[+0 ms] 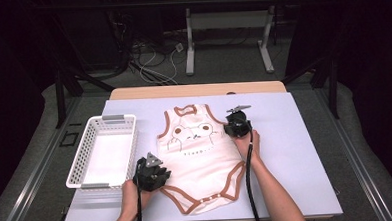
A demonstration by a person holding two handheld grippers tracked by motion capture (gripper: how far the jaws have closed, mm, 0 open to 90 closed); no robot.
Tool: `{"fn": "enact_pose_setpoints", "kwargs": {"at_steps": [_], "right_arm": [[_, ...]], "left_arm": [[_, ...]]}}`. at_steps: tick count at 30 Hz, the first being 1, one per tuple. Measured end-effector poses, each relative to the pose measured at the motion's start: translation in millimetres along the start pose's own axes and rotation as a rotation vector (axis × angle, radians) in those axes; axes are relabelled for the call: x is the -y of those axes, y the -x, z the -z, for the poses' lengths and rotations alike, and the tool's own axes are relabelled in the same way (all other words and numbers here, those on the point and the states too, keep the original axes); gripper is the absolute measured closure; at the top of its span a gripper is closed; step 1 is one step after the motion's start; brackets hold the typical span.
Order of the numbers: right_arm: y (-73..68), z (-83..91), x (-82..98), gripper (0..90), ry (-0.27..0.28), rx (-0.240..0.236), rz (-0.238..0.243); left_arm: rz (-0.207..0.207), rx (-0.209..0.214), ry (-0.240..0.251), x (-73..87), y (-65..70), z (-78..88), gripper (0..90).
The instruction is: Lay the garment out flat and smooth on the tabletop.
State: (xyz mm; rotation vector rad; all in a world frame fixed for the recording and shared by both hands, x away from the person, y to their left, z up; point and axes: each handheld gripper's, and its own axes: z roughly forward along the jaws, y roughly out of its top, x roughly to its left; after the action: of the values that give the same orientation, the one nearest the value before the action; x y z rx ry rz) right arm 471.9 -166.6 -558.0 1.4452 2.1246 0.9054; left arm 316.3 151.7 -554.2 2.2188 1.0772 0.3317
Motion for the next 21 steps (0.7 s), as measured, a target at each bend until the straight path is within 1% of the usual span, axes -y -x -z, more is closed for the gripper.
{"fn": "enact_pose_setpoints", "kwargs": {"at_steps": [1,2,3,4,6,7,9,10,11,12,15,16,17,18,19,21], "right_arm": [[-1.4,-0.1,-0.1,83.4,-0.002,0.002,0.010],[-3.2,-0.3,-0.1,86.4,0.001,0.005,0.016],[-4.9,0.7,-0.5,88.1,-0.009,0.022,0.018],[-5.4,1.3,-0.7,88.9,-0.012,0.026,0.022],[-5.8,3.3,0.5,89.5,-0.014,0.036,0.007],[-3.9,4.9,1.8,89.6,-0.014,0.049,0.006],[-0.6,7.5,5.2,89.6,-0.002,0.054,-0.010],[0.4,10.1,7.1,89.6,-0.008,0.064,-0.017],[2.3,12.0,9.2,89.5,-0.004,0.066,-0.010],[3.9,13.5,11.5,89.5,0.006,0.063,-0.016],[5.9,18.5,16.6,89.5,0.009,0.070,-0.034],[6.8,19.8,17.9,89.5,0.010,0.083,-0.027],[7.3,22.0,19.3,89.5,0.004,0.082,-0.038],[7.5,22.7,20.2,89.5,0.008,0.087,-0.042],[8.4,25.1,21.8,89.5,0.003,0.087,-0.051],[10.2,28.8,24.6,89.5,0.000,0.090,-0.058]], "left_arm": [[-0.014,0.005,-0.007,-1.0,-0.6,0.3,77.1],[-0.006,0.017,-0.010,-1.4,-0.6,0.2,80.7],[0.003,0.025,-0.009,-1.2,-0.6,0.1,82.6],[-0.004,0.029,-0.009,-1.1,-1.3,0.3,84.4],[-0.008,0.036,-0.005,-0.8,-1.3,0.3,87.7],[-0.011,0.033,-0.009,-1.2,-1.2,0.5,88.5],[-0.016,0.038,-0.008,-1.9,-1.9,0.0,88.9],[-0.013,0.043,-0.006,-2.3,-2.4,-0.2,89.0],[-0.013,0.048,-0.007,-2.7,-3.5,-0.4,89.1],[-0.003,0.050,-0.009,-3.2,-3.4,-0.5,89.2],[0.006,0.051,-0.007,-4.4,-2.2,-1.5,89.3],[-0.006,0.042,-0.006,-5.0,-1.7,-1.8,89.3],[-0.012,0.037,-0.009,-5.4,-0.9,-1.8,89.3],[0.002,0.036,-0.005,-5.6,1.6,-2.5,89.3],[-0.017,0.033,-0.004,-6.3,1.9,-3.1,89.3],[-0.025,0.024,-0.003,-7.6,4.1,-4.3,89.3]]}}
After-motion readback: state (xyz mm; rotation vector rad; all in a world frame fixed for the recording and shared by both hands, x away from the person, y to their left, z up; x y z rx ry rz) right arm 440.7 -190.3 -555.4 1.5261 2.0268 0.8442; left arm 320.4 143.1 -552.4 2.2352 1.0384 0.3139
